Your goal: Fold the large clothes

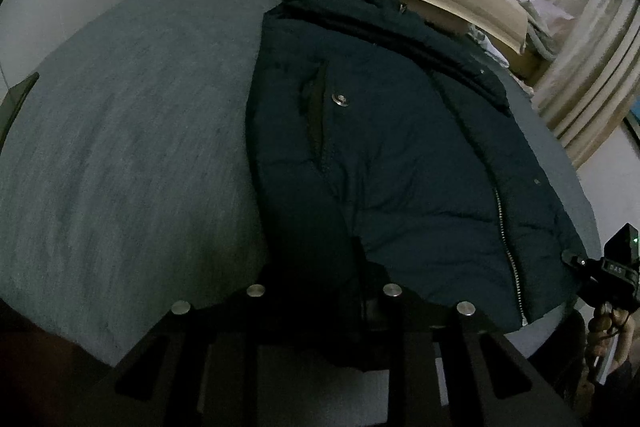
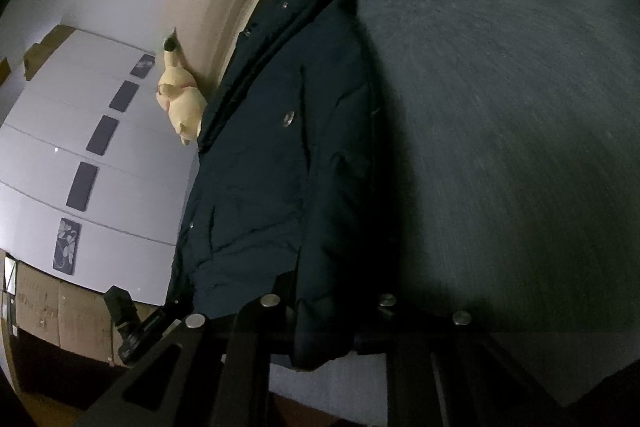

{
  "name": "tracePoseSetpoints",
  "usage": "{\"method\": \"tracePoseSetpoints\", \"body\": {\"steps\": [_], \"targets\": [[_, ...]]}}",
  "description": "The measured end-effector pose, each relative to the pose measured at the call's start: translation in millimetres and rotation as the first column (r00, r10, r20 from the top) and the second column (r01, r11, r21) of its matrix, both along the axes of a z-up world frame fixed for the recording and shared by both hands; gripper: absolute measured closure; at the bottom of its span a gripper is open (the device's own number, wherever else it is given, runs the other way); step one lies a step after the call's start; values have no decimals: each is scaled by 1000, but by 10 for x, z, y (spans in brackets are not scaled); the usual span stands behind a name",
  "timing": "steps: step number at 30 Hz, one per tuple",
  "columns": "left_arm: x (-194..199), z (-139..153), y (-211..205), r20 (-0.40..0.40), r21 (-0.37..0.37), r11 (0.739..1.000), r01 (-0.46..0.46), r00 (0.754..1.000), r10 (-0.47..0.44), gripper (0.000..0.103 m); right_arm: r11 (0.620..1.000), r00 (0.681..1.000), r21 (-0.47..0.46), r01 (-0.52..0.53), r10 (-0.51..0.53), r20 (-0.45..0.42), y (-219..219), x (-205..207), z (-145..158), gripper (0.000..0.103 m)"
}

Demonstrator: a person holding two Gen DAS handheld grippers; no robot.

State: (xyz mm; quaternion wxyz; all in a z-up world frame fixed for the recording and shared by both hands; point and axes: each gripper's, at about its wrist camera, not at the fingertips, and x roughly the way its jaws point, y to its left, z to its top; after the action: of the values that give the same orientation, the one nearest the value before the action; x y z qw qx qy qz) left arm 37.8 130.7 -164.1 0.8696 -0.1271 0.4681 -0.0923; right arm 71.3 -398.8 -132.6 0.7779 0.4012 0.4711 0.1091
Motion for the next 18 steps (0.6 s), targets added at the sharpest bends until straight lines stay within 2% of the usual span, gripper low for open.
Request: {"method": "tracePoseSetpoints", "body": {"steps": [10,18], "targets": [[-194,26,-26,20,-27,1000,-9,1000,9,80,1000,1000,-16,-13,13,1,50,-214,47,87],[-195,55,-2,29,-4,1000,-2,1000,2,81,1000,1000,-22,-16,16,7,89,-269,58,88]]}}
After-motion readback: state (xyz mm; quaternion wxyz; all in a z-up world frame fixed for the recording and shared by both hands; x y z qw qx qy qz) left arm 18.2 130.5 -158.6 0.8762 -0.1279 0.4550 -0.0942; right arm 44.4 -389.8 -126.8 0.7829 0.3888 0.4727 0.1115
